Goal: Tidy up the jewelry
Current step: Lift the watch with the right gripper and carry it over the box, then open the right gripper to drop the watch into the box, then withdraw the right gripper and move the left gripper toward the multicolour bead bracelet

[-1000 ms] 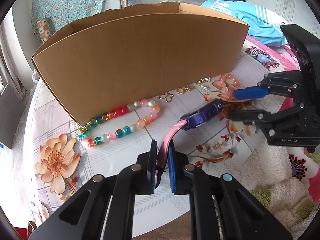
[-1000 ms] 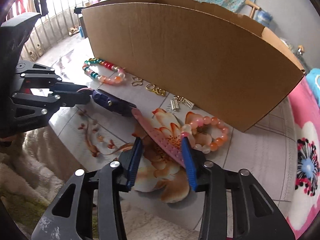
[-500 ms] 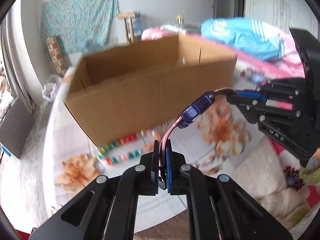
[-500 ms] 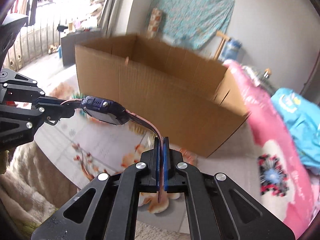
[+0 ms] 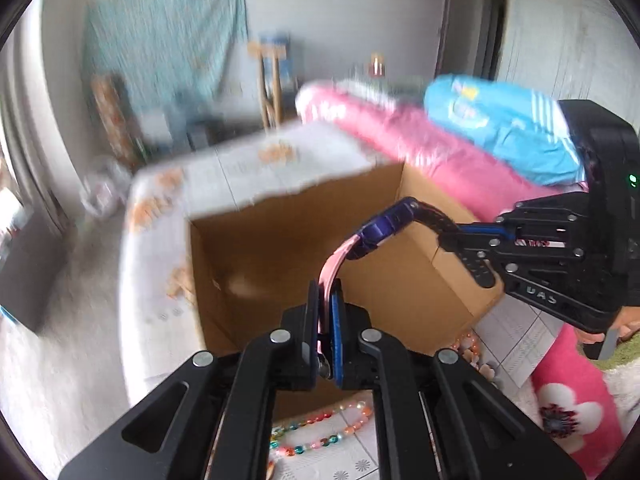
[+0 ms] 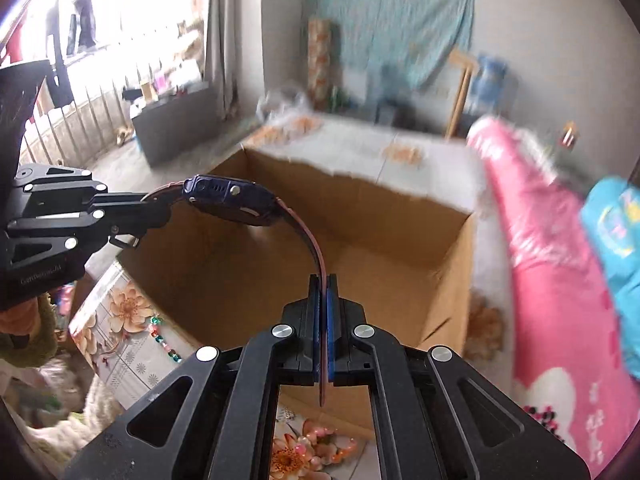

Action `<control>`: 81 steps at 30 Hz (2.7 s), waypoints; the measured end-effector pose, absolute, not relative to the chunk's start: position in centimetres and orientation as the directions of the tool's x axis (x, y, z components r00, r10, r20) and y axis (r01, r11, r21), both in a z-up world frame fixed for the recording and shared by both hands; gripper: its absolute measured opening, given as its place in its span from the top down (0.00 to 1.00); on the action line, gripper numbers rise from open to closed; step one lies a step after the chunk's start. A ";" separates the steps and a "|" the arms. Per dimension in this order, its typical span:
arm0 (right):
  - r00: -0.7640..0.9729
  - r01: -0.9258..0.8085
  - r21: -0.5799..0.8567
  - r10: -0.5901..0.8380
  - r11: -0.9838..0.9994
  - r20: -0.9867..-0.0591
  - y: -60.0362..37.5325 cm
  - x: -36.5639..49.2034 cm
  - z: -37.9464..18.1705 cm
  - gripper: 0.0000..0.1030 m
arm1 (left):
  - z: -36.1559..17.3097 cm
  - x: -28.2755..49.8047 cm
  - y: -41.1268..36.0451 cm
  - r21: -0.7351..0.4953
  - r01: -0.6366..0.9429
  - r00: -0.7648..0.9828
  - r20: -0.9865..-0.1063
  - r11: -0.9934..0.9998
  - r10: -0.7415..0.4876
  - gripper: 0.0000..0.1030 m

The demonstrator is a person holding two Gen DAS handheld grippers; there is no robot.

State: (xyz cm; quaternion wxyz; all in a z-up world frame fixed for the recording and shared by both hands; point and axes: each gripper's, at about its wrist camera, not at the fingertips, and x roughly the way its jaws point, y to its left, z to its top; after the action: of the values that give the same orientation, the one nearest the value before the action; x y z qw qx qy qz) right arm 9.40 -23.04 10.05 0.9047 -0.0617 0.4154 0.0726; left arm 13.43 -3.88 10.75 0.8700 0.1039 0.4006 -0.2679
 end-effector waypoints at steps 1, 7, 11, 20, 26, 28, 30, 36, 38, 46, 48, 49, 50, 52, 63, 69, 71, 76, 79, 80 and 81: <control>0.597 -0.180 -0.020 0.093 0.983 -0.797 -23.4 11.1 9.1 0.99 | 9.8 15.3 -4.5 -0.031 0.545 0.499 -0.791 0.838 -0.354 0.95; 0.315 -0.170 0.052 0.104 0.984 -0.943 -24.9 18.0 3.9 0.98 | 4.3 22.6 -6.9 -0.061 0.522 0.283 -0.928 0.851 -0.241 0.95; 0.239 -0.160 0.017 0.056 0.987 -0.969 -25.1 20.3 1.9 0.87 | 1.7 24.5 -7.4 0.017 0.510 0.259 -0.957 0.860 -0.134 0.91; 0.375 -0.159 -0.141 -0.073 0.977 -0.924 -24.9 20.3 3.7 0.57 | 2.9 25.3 -6.7 0.007 0.460 0.333 -0.928 0.888 -0.165 0.68; 0.407 -0.145 -0.135 -0.065 0.980 -0.911 -25.2 18.7 4.8 0.57 | 6.3 23.1 -5.5 0.016 0.459 0.463 -0.857 0.888 -0.224 0.49; 0.435 -0.132 -0.127 -0.058 0.983 -0.899 -25.7 18.5 5.9 0.57 | 7.8 21.7 -4.6 0.012 0.461 0.500 -0.829 0.887 -0.249 0.43; 0.479 -0.117 -0.106 -0.038 0.987 -0.877 -26.1 17.0 7.8 0.57 | 9.2 20.5 -3.6 0.012 0.460 0.537 -0.800 0.888 -0.267 0.34; 0.625 -0.090 0.004 0.059 0.996 -0.779 -27.4 10.3 14.1 0.57 | 11.9 14.4 1.0 -0.025 0.462 0.612 -0.714 0.886 -0.339 0.15; 0.655 -0.099 0.043 0.098 0.994 -0.749 -27.3 7.6 15.5 0.55 | 11.6 11.9 2.2 -0.039 0.470 0.611 -0.707 0.882 -0.357 0.11; 0.701 -0.108 0.160 0.189 0.981 -0.688 -24.6 -1.4 13.1 0.50 | 5.2 4.9 3.4 -0.116 0.426 0.536 -0.767 0.897 -0.354 0.06; 0.683 -0.068 0.157 0.161 0.985 -0.712 -24.1 -2.3 10.7 0.50 | 2.7 3.9 3.1 -0.120 0.400 0.512 -0.792 0.908 -0.331 0.06; 0.667 -0.040 0.150 0.138 0.988 -0.732 -23.7 -2.6 9.1 0.50 | 1.5 3.6 3.0 -0.111 0.386 0.501 -0.808 0.916 -0.309 0.06; 0.650 -0.020 0.142 0.121 0.990 -0.750 -23.4 -2.6 7.8 0.50 | 0.2 3.4 2.9 -0.100 0.374 0.485 -0.826 0.922 -0.287 0.06; 0.610 0.038 0.089 0.047 0.995 -0.791 -22.5 -2.9 4.8 0.50 | -2.2 3.3 2.1 -0.068 0.354 0.455 -0.859 0.933 -0.235 0.06; 0.596 0.138 -0.125 -0.183 0.983 -0.782 -19.8 -4.5 2.1 0.08 | -5.2 2.1 0.8 0.026 0.330 0.475 -0.869 0.944 -0.141 0.04; 0.628 0.163 -0.255 -0.299 0.953 -0.718 -18.9 -4.3 3.5 0.08 | -4.8 2.6 0.9 0.023 0.335 0.441 -0.888 0.942 -0.135 0.04; 0.643 0.161 -0.263 -0.303 0.951 -0.703 -18.7 -4.4 3.5 0.08 | -4.8 2.9 1.0 0.018 0.350 0.433 -0.890 0.937 -0.145 0.04; 0.702 0.144 -0.156 -0.212 0.977 -0.680 -18.3 -4.5 2.8 0.08 | -5.1 2.3 1.4 0.017 0.371 0.476 -0.862 0.929 -0.174 0.04; 0.711 0.129 -0.117 -0.174 0.985 -0.682 -17.6 -4.0 2.0 0.08 | -5.0 2.1 1.5 0.026 0.369 0.486 -0.857 0.929 -0.169 0.04; 0.710 0.121 -0.106 -0.160 0.987 -0.685 -17.4 -3.9 1.8 0.08 | -4.7 2.1 1.8 0.022 0.356 0.494 -0.853 0.934 -0.168 0.04; 0.713 0.112 -0.088 -0.141 0.990 -0.686 -17.2 -3.9 1.7 0.08 | -4.3 2.2 2.2 -0.001 0.346 0.507 -0.841 0.938 -0.188 0.04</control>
State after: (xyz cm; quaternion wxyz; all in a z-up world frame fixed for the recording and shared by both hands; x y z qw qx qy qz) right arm -3.87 -17.22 1.74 0.9254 -0.0199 0.3723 -0.0684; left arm 2.23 2.20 -4.31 0.8640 0.0838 0.4719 -0.1544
